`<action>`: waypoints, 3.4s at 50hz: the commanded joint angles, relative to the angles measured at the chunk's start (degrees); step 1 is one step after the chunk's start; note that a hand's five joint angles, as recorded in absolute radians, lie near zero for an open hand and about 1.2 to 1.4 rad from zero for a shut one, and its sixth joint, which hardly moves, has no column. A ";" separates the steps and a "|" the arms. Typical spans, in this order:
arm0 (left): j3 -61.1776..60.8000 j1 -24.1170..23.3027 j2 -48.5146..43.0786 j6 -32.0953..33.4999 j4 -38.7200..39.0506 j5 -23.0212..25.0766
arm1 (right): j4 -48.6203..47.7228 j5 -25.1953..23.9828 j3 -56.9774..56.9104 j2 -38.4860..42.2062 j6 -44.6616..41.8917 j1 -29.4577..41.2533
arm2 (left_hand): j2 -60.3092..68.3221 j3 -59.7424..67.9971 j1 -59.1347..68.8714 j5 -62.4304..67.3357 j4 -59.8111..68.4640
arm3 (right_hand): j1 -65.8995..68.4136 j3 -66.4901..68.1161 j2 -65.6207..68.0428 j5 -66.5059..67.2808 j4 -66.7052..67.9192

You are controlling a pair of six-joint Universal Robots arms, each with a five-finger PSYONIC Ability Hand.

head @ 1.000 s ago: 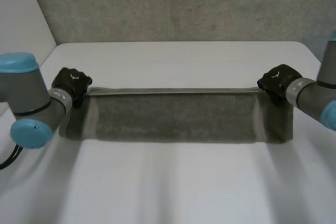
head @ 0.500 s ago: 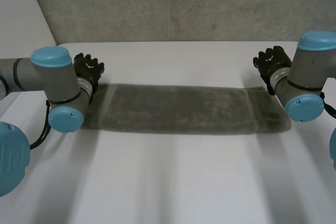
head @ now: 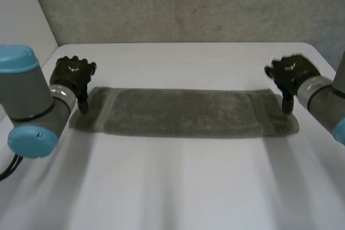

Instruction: Fold the towel.

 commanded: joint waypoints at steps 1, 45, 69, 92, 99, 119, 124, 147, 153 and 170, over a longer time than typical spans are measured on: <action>-11.10 -0.39 5.03 -4.80 6.26 6.19 | 5.29 -2.10 5.91 -0.06 -0.12 -1.60 | -3.67 -2.95 -4.43 -11.87 -3.96 | -3.05 -3.58 -3.55 -3.43 -4.26; -16.05 0.22 9.17 -7.28 11.54 6.73 | -7.20 -0.61 3.30 0.21 -14.96 -22.26 | -3.67 -2.95 -4.43 -11.87 -3.96 | 66.95 66.42 66.45 66.57 65.74; -16.66 0.22 9.88 -7.45 11.54 6.38 | -10.01 0.97 -11.05 12.23 -10.84 26.49 | -3.84 -3.11 -4.60 -12.04 -4.13 | 66.95 66.42 66.45 66.57 65.74; -17.01 0.13 9.88 -7.37 11.72 6.55 | -13.26 -3.95 -2.43 2.58 7.00 21.68 | -3.84 -3.11 -4.60 -12.04 -4.13 | -3.05 -3.58 -3.55 -3.43 -4.26; -16.93 0.13 9.79 -7.37 11.72 6.64 | -10.98 -3.86 8.71 -4.09 12.46 10.98 | -4.01 -3.28 -4.77 -12.21 -4.30 | -3.05 -3.58 -3.55 -3.43 -4.26; -17.36 -0.92 9.17 -7.10 11.72 6.55 | -18.26 -3.69 25.96 -1.74 3.31 3.23 | -3.84 -3.11 -4.60 -12.04 -4.13 | 32.29 31.76 31.79 31.91 31.08; -17.36 -0.92 9.17 -7.10 11.72 6.47 | -18.62 -3.51 25.61 0.46 2.17 1.73 | -4.00 -3.28 -4.77 -12.21 -4.30 | 57.49 56.95 56.99 57.11 56.28; -11.39 -6.11 11.20 -10.44 11.63 5.32 | -17.39 -15.73 7.41 4.77 -8.91 23.88 | -4.34 -3.62 -5.11 -12.54 -4.64 | 66.95 66.42 66.45 66.57 65.74; -8.49 -7.86 11.28 -16.15 11.10 4.27 | -11.15 -16.70 4.17 10.75 -16.55 27.31 | -4.51 -3.79 -5.27 -12.71 -4.80 | 49.19 48.66 48.69 48.81 47.98; -1.55 -16.73 2.42 -19.57 7.51 3.57 | -16.51 -12.12 13.56 -9.54 19.03 16.07 | -4.01 -3.28 -4.77 -12.21 -4.30 | -3.05 -3.58 -3.55 -3.43 -4.26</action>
